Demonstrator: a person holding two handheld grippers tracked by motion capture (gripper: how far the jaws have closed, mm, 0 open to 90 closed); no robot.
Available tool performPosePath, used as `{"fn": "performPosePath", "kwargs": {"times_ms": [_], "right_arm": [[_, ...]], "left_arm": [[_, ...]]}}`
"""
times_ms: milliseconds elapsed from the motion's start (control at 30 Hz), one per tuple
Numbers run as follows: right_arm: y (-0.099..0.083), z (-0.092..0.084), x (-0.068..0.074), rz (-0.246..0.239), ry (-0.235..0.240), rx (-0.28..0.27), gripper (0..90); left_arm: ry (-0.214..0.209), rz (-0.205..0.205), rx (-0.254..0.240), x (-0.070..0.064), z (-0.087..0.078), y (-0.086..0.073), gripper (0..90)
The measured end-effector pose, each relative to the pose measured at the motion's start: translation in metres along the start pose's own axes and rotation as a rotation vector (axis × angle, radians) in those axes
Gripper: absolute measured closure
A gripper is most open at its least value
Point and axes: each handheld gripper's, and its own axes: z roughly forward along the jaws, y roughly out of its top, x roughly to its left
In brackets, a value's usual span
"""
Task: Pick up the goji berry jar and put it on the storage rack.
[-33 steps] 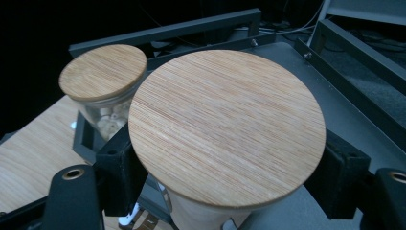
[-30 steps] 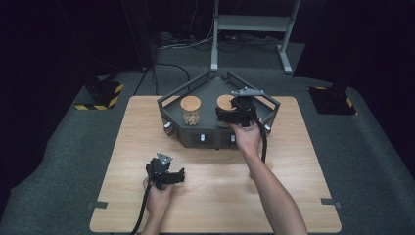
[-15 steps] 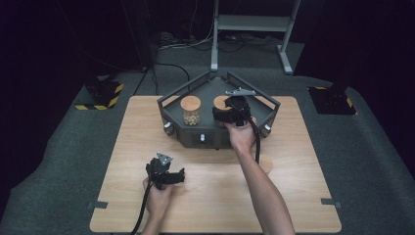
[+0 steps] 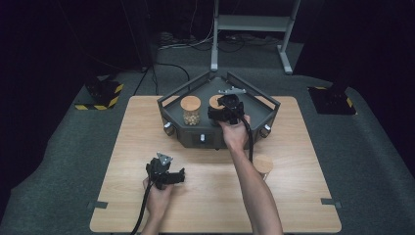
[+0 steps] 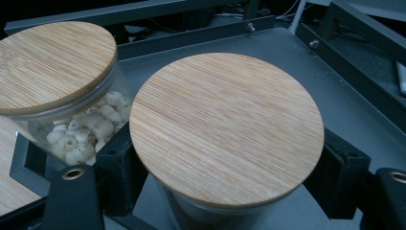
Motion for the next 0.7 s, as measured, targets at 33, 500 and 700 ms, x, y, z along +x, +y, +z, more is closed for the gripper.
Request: {"fn": "performPosePath", "kwargs": {"times_ms": [33,500,700], "right_arm": [[0.0000,0.0000,0.0000,0.000,0.000,0.000,25.5],[-0.0036,0.0049,0.0029,-0.009,-0.001,0.009,25.4],[-0.0054,0.0039,0.0034,-0.025,0.000,0.012,25.4]], "left_arm": [[0.000,0.000,0.000,0.0000,0.0000,0.0000,5.6],[-0.002,0.000,-0.003,-0.0002,0.0002,0.0000,5.6],[-0.003,0.000,-0.003,-0.0003,0.0002,0.0000,5.6]]}}
